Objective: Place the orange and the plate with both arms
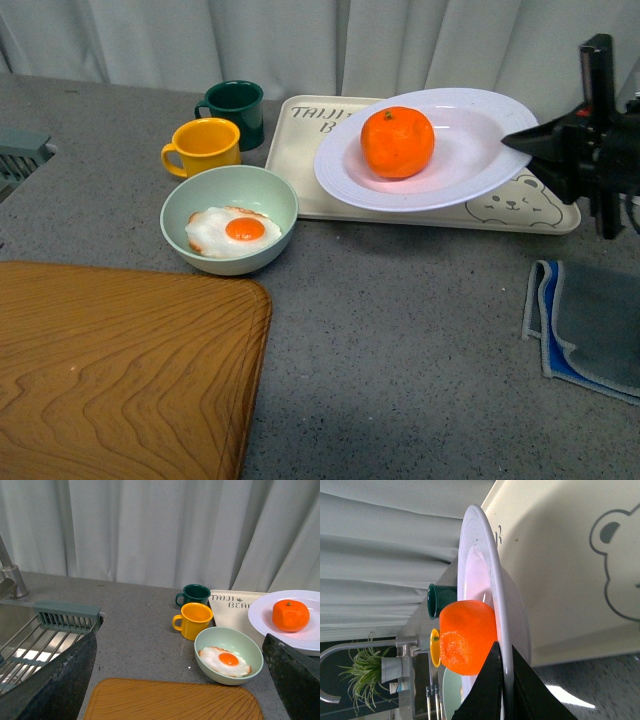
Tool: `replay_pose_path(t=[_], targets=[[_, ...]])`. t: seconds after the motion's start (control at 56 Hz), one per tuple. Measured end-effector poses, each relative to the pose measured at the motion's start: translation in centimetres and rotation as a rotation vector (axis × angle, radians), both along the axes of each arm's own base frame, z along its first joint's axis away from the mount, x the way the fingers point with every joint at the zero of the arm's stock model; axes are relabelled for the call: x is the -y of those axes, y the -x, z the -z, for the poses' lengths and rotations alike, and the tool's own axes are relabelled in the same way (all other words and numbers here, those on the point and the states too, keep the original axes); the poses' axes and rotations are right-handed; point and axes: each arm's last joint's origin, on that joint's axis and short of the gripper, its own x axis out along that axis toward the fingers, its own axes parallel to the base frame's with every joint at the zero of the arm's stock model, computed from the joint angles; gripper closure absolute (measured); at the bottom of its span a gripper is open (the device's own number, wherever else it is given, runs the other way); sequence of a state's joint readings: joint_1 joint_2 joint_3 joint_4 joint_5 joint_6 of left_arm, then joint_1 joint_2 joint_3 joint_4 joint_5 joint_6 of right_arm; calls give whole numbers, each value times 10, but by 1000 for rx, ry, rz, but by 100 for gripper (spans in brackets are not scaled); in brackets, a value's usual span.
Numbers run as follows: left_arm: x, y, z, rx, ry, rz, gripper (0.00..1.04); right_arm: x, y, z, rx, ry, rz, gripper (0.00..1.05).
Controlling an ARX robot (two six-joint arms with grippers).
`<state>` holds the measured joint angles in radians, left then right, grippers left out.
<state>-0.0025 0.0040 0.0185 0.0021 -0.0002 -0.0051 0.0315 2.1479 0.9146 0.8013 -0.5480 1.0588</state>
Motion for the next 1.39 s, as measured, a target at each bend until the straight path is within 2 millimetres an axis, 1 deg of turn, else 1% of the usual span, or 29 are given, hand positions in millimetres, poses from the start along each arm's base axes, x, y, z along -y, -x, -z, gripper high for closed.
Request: replay_pose_path(t=[0.036,0.125,0.214,0.268,0.321,0.429,0.571,0.643,0.786,0.875,0.946,0.982,1.036,1.071,1.125,1.161,1.179,1.214,1.25,1.268,1.321,1.339,1.393], targets=[[0,0,0,0,0,0,7,-4,-11,3,-6,-2,-6,104],[0,0,0,0,0,0,7,-12,-32,8,-18,2,-17,104],[0,0,0,0,0,0,7,-18,-48,13,-30,6,-23,104],[0,0,0,0,0,0,7,-23,-62,17,-40,10,-27,104],[0,0,0,0,0,0,7,-26,-69,20,-53,16,-27,104],[0,0,0,0,0,0,7,-28,-76,24,-81,30,-26,104],[0,0,0,0,0,0,7,-27,-76,26,-93,54,-33,104],[0,0,0,0,0,0,7,-26,-75,27,-91,92,-35,95],[0,0,0,0,0,0,7,-22,-60,34,-105,187,-48,72],[0,0,0,0,0,0,7,-18,-49,31,-99,258,-41,56],[0,0,0,0,0,0,7,-16,-41,23,-71,302,-45,45],[0,0,0,0,0,0,7,-14,-36,15,-36,348,-47,38],[0,0,0,0,0,0,7,-13,-31,6,-9,384,-40,31],[0,0,0,0,0,0,7,-12,-25,-4,7,420,-43,24],[0,0,0,0,0,0,7,-11,-19,-14,36,459,-38,17],[0,0,0,0,0,0,7,-10,-12,-24,77,500,-35,10],[0,0,0,0,0,0,7,-10,-10,-26,85,506,-33,9],[0,0,0,0,0,0,7,-11,-5,-30,128,559,-13,8],[0,0,0,0,0,0,7,-11,5,-38,282,704,79,15],[0,0,0,0,0,0,7,-11,7,-39,313,727,112,17],[0,0,0,1,0,0,7,-8,31,-49,479,909,229,27],[0,0,0,0,0,0,7,-7,40,-52,522,939,254,31],[0,0,0,0,0,0,7,-4,55,-61,601,996,286,38]])
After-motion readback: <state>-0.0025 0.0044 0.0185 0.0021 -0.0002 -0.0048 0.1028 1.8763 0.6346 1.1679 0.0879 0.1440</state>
